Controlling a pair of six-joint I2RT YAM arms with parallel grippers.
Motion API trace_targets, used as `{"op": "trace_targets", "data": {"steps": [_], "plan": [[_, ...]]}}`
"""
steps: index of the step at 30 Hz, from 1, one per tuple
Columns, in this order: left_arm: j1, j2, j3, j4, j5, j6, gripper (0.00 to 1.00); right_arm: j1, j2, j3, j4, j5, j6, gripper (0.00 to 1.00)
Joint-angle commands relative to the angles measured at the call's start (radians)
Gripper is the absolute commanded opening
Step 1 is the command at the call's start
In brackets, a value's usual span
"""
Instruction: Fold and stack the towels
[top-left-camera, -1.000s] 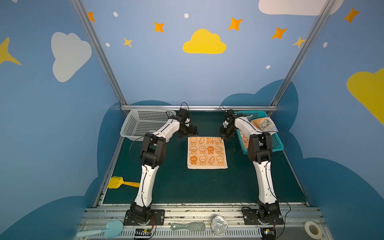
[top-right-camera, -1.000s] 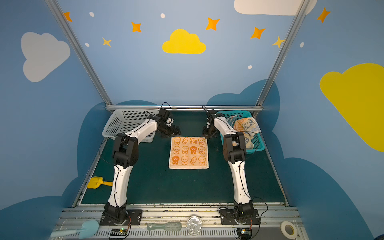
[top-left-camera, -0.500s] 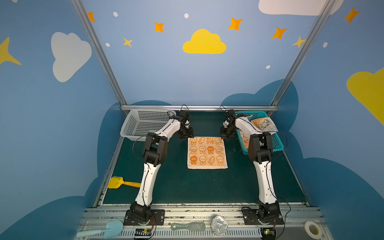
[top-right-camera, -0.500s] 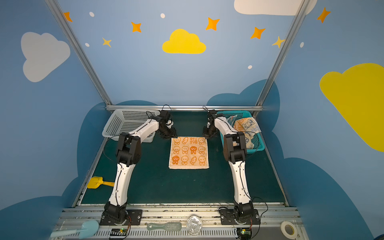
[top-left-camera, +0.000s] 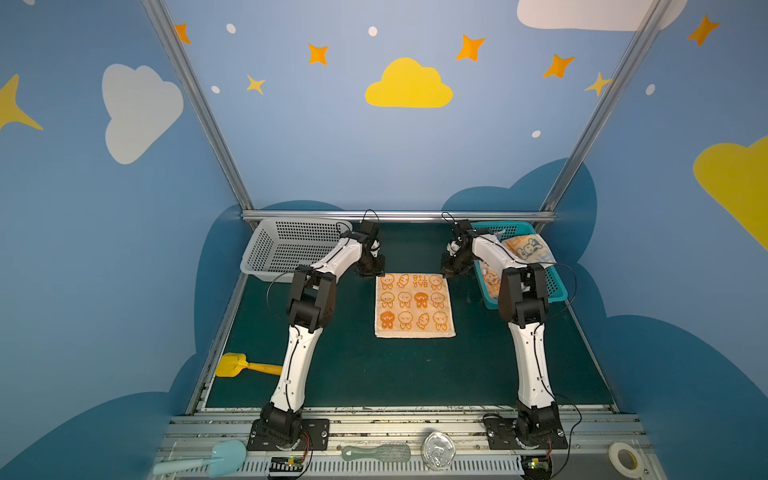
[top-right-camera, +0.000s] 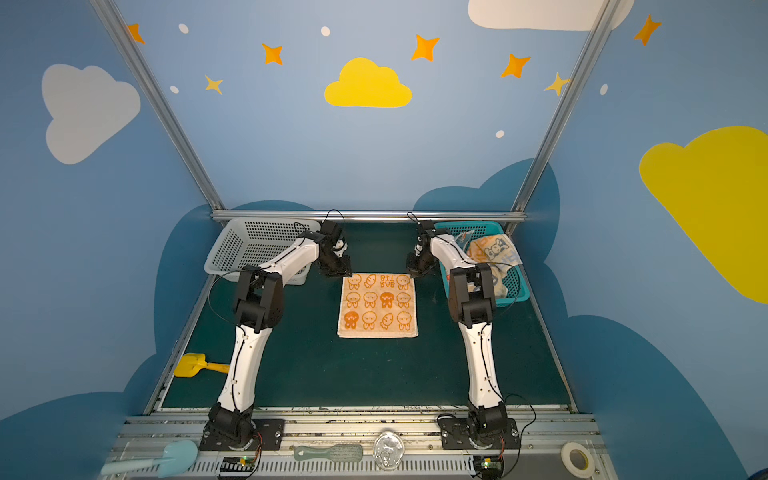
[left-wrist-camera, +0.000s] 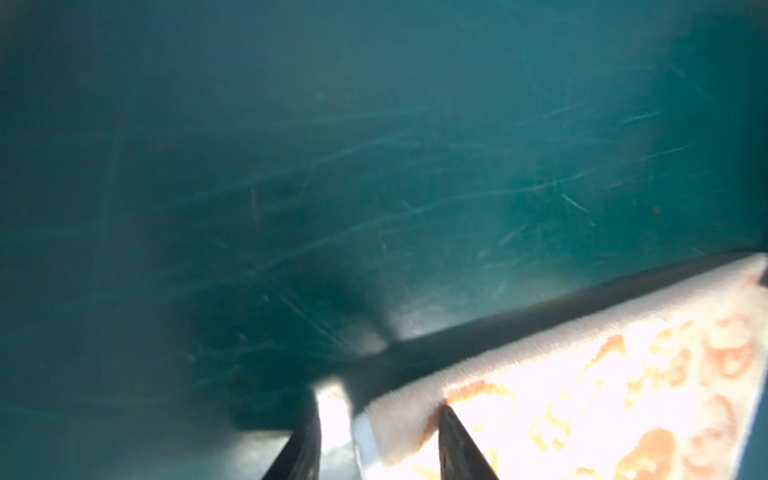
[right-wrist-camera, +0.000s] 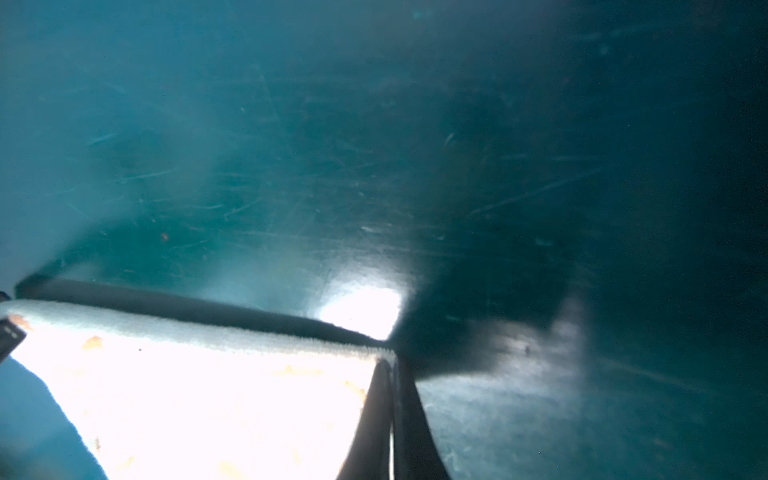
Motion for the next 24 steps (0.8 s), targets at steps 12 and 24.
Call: {"op": "trace_targets", "data": {"steps": [12,24], "plan": [[-0.021,0.054,0.002,-0.027,-0.032,0.05,0.25,-0.003,0.005,-0.058,-0.018,0.003,-0.014,0.0],[-0.021,0.043,-0.043,-0.003,-0.02,0.069,0.03,-0.011,-0.002,-0.039,-0.023,-0.035,-0.001,0.0]]}}
